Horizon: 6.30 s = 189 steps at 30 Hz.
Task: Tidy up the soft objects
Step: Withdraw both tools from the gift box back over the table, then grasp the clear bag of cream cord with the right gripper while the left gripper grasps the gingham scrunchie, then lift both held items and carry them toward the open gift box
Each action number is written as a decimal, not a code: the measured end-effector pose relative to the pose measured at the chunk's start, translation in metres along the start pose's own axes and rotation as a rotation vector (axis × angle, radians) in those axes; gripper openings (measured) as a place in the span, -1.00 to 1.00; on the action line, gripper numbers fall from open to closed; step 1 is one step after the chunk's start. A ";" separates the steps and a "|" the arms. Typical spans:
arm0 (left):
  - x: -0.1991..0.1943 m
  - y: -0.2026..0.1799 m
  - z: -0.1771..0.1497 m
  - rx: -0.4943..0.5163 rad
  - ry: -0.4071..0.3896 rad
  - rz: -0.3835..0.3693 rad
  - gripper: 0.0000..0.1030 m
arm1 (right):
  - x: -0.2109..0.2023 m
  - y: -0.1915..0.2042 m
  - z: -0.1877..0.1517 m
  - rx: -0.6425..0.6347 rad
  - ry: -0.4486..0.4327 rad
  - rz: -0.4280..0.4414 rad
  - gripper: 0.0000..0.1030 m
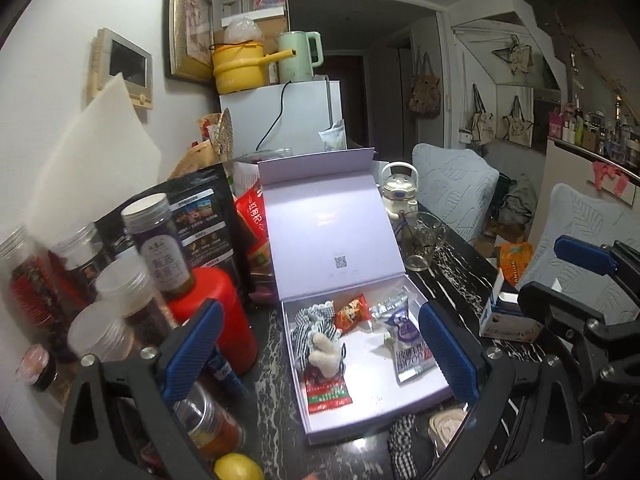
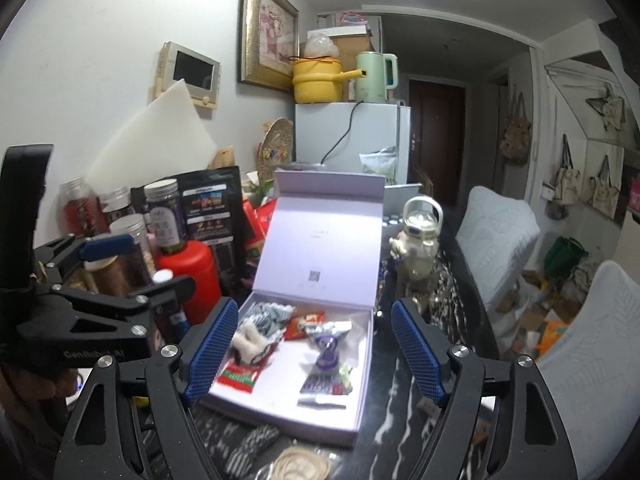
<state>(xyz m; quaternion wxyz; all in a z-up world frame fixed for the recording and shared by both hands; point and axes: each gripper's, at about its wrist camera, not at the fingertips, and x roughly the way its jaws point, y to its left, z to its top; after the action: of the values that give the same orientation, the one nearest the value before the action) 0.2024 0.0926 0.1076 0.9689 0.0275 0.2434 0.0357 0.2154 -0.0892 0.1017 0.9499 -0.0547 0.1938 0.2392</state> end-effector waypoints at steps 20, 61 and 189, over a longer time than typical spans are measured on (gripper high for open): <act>-0.015 -0.009 -0.091 0.008 0.162 -0.122 0.93 | -0.024 0.012 -0.092 0.109 0.156 -0.039 0.55; 0.046 0.018 -0.171 -0.142 0.390 -0.141 0.93 | 0.098 0.007 -0.176 0.257 0.494 -0.062 0.27; 0.033 -0.007 0.028 -0.009 -0.114 -0.183 -0.58 | 0.030 -0.004 0.009 0.052 0.033 0.263 0.09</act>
<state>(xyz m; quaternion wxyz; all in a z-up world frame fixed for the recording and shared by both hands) 0.2451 0.0874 0.1163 0.9805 0.0029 0.1892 -0.0537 0.2449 -0.0776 0.0982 0.9081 -0.0079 0.2211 0.3556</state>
